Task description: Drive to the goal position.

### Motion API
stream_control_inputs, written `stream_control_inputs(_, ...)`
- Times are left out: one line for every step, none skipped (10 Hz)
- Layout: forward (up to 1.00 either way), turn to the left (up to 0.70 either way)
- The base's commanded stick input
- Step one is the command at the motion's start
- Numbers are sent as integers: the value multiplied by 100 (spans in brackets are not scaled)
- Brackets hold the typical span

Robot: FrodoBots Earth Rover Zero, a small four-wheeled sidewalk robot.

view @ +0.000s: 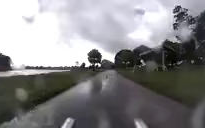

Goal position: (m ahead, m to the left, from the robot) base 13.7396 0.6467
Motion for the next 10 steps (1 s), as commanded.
stream_control_inputs(100,0)
stream_control_inputs(100,0)
stream_control_inputs(100,0)
stream_control_inputs(100,0)
stream_control_inputs(100,0)
stream_control_inputs(100,0)
stream_control_inputs(100,0)
stream_control_inputs(100,0)
stream_control_inputs(100,0)
stream_control_inputs(100,0)
